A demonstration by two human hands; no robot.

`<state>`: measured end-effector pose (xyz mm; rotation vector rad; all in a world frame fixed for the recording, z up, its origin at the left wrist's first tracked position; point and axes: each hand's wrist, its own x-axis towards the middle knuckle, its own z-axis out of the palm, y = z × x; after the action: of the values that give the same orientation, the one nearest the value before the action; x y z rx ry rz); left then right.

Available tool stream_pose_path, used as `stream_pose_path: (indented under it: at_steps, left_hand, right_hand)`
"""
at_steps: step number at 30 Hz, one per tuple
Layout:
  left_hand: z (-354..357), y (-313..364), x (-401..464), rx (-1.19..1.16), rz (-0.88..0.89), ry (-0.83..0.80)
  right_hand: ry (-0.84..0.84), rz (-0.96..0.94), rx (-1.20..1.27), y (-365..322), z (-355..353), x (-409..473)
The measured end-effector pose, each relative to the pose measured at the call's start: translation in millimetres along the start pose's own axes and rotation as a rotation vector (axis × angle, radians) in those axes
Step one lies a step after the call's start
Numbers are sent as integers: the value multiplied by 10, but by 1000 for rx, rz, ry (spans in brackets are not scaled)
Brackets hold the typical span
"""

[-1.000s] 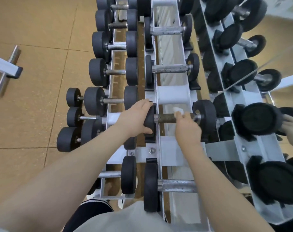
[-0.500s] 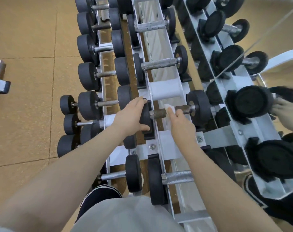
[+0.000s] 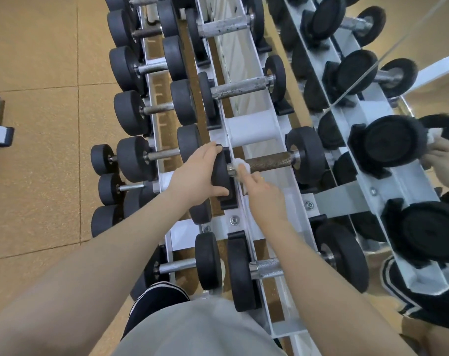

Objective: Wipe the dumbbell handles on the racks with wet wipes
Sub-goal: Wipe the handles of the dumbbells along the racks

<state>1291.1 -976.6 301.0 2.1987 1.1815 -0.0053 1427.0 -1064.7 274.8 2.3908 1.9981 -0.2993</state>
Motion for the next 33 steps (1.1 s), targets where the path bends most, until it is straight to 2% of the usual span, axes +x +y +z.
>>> stream_pose_path:
  at_steps: [2, 5, 7, 8, 11, 13, 15, 16, 18, 20, 23, 26, 29, 31, 33]
  left_hand:
    - [-15, 0, 0, -8, 8, -7]
    - [-28, -1, 2, -20, 13, -15]
    - [-21, -8, 3, -24, 17, -15]
    - [-17, -12, -3, -27, 18, -14]
    - [-6, -23, 5, -30, 25, -8]
    - [7, -33, 14, -35, 31, 1]
    - [17, -45, 19, -43, 33, -1]
    - [20, -48, 20, -46, 33, -4]
    - [14, -55, 20, -47, 32, -8]
    - [13, -66, 15, -55, 31, -8]
    - [25, -75, 14, -78, 35, -11]
    - [37, -79, 21, -81, 29, -10]
    - [37, -78, 30, -86, 36, -10]
    - [32, -79, 28, -87, 40, -12]
    - [32, -81, 22, -83, 40, -10]
  right_hand:
    - [-22, 97, 4, 172, -35, -16]
    - [108, 371, -38, 356, -99, -16]
    - [106, 448, 48, 368, -136, -5]
    - [111, 393, 76, 326, -130, 15]
    - [171, 2, 91, 50, -128, 112]
    - [104, -88, 32, -93, -124, 244]
    - [-62, -92, -38, -120, -159, 344]
    - [-87, -84, -71, -79, -183, 375]
    - [-58, -20, -167, 51, -255, 404]
    - [-25, 120, -228, 219, -345, 414]
    - [-48, 272, -184, 314, -447, 414]
    - [-116, 154, -64, 54, -417, 419]
    - [-188, -25, -93, -216, -281, 374]
    - [-189, 9, -150, -150, -278, 348]
    - [-139, 122, -204, 61, -307, 289]
